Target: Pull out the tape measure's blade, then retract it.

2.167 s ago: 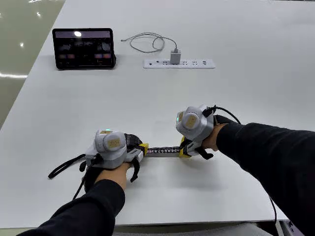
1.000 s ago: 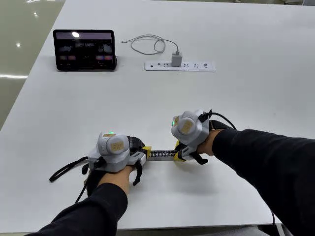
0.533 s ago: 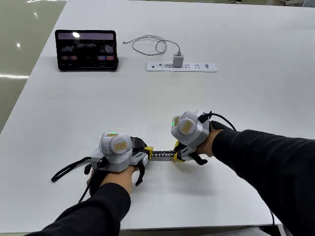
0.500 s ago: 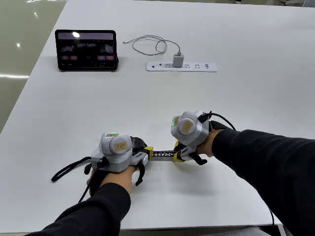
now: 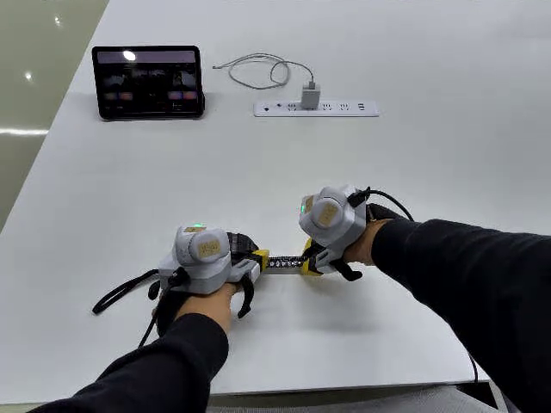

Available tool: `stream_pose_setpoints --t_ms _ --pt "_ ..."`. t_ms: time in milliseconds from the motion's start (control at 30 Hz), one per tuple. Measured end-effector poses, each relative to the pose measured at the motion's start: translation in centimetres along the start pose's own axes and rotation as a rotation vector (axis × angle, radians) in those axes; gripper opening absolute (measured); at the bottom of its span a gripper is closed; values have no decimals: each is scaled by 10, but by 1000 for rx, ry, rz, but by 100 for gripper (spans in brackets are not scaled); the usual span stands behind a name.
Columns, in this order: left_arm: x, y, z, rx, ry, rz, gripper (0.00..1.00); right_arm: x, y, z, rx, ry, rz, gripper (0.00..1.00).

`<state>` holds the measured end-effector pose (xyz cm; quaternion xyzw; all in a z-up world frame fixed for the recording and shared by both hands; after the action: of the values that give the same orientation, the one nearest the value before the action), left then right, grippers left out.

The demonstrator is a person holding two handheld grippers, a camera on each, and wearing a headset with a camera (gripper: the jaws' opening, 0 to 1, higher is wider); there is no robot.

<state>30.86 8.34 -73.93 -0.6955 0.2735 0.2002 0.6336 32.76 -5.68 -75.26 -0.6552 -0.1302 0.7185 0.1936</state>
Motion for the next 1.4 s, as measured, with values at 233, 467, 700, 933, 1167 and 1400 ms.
stream_pose_setpoints --t_ms 233,467,700,933,1167,1400 --pt "0 0 0 1 7 -3 63 2 -2 1 -18 8 -13 10" --pt "1 0 1 -4 10 5 63 4 -7 1 -22 0 -10 10" --pt "1 -1 1 -6 17 15 63 6 -9 1 -8 -3 -33 10" --pt "2 -1 1 1 13 12 63 8 -13 1 12 -1 -58 10" --pt "2 -1 2 -3 15 11 63 10 -18 1 30 -1 -81 10" --pt "1 -1 2 -5 19 13 63 12 -22 1 18 -6 -84 10"
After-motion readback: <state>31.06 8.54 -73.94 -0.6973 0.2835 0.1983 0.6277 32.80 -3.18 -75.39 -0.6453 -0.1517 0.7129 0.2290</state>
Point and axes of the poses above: the centre of the closed fingertips' face, and the gripper's own axes: x roughly forward along the fingers, z roughly to its left, y roughly out of its underside, the point moved 5 cm from there along -x, roughly backward along the fingers, and after that the axes turned 6 degrees about -y, right-handed, at the moved point
